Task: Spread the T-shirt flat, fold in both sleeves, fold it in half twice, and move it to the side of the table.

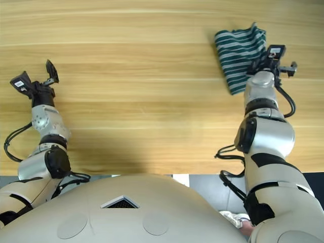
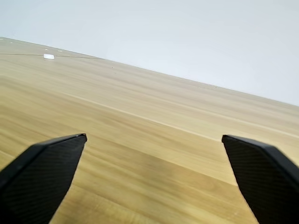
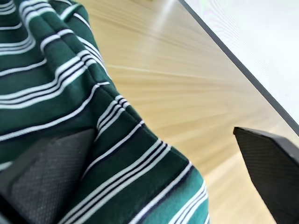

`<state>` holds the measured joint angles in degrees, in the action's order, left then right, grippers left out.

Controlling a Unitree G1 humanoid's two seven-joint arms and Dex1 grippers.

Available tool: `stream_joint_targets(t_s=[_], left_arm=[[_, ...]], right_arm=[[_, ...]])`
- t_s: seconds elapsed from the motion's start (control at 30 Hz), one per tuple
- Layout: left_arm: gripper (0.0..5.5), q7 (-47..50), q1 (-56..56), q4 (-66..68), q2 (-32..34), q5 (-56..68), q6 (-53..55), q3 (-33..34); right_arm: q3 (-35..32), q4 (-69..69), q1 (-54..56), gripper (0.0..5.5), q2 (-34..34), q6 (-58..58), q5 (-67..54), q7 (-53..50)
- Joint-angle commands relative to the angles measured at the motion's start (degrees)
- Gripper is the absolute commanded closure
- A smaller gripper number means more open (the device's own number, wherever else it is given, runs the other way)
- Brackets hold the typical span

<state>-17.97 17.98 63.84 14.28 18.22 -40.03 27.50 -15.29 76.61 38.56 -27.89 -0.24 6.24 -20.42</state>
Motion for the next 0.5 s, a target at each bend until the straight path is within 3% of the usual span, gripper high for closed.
stream_joint_targets(t_s=[0.03,0.2,0.3,0.4,0.5], left_arm=[[0.11,1.0,-4.9,1.7,-2.3,0.6,-0.6,0.7],[0.11,1.3,-4.9,1.4,-2.6,0.8,-1.2,0.9],[0.11,1.6,-4.7,0.4,-2.6,1.2,-2.5,1.4],[0.11,3.6,-5.0,-3.2,-3.8,-1.0,-6.6,0.0],[0.11,9.5,-6.6,-7.2,-6.7,-11.6,-14.2,-6.3]], right_arm=[[-3.0,2.5,-5.6,0.1,-0.9,5.3,-1.4,-3.0],[-3.7,2.0,-5.2,0.1,-1.5,2.4,-0.5,-6.0],[-1.1,0.8,-0.7,0.1,0.3,-5.7,1.6,-6.4],[3.3,-2.5,4.9,0.1,7.2,-17.6,3.3,-2.9],[12.2,-8.7,3.7,0.1,18.0,-29.3,7.4,1.3]])
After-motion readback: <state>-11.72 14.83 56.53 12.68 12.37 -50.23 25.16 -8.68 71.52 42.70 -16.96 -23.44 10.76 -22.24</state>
